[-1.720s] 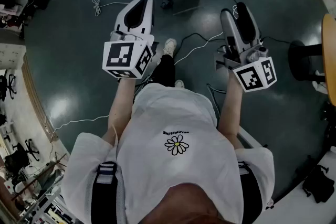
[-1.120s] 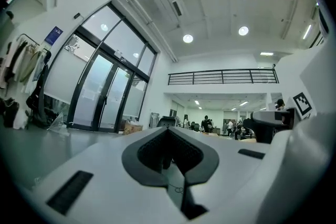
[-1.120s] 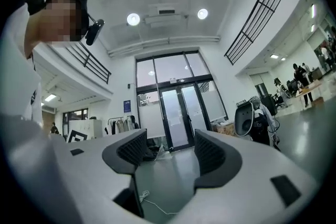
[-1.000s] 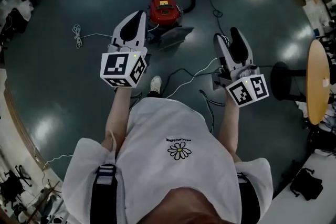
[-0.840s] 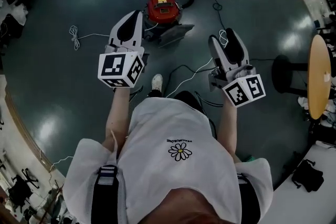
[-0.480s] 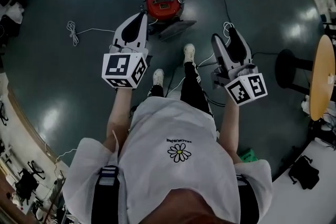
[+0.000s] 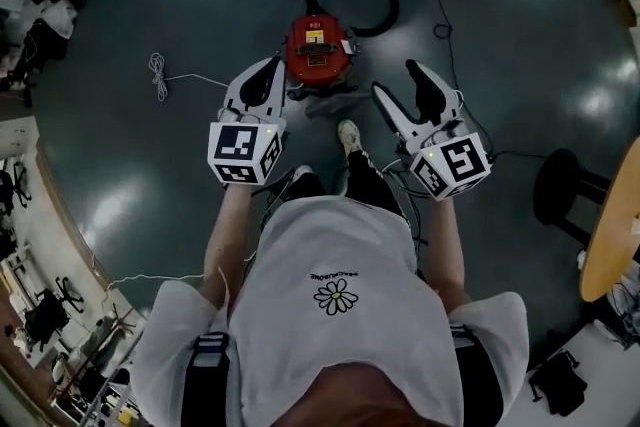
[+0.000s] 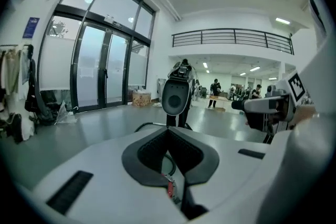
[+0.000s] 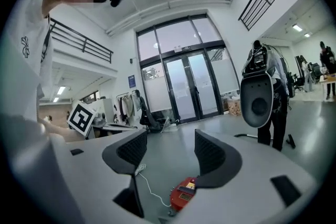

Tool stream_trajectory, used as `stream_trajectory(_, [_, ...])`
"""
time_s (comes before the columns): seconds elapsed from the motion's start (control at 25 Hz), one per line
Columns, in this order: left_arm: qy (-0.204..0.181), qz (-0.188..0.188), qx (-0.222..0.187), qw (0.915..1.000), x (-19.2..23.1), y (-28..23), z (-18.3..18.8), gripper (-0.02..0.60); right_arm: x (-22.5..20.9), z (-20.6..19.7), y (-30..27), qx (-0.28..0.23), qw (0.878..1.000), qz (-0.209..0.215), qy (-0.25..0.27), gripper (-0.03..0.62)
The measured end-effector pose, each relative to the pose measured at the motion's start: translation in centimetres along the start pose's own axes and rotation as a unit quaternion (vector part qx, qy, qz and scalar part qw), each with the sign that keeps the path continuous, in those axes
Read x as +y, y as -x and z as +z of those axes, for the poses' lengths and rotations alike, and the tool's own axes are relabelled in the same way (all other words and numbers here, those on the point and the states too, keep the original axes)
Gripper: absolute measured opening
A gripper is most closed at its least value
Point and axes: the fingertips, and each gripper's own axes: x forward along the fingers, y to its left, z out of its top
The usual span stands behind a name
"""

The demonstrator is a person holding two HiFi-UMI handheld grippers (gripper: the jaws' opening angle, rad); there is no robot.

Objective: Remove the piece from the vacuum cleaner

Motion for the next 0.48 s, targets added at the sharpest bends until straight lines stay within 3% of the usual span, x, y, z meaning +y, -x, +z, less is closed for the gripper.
stream_trajectory(0.24, [-0.055, -0.01, 0.106, 0.9927, -0.1, -8.6, -6.7, 0.005, -4.8, -5.7, -2.8, 0.108, 0.992, 0.034, 0.055, 0.296])
stream_trajectory(0.32, [-0.088, -0.023, 0.156, 0.9835, 0.5, -11.2, -11.1, 0.005, -5.3, -8.5, -3.8, 0.139, 0.986, 0.03, 0.083, 0.296])
stream_trajectory(0.48, [-0.162, -0.051, 0.239, 0.9559, 2.2, -17.6, -20.6, 0.005, -6.4, -16.9, -6.8, 0.214, 0.965, 0.055, 0.137, 0.296])
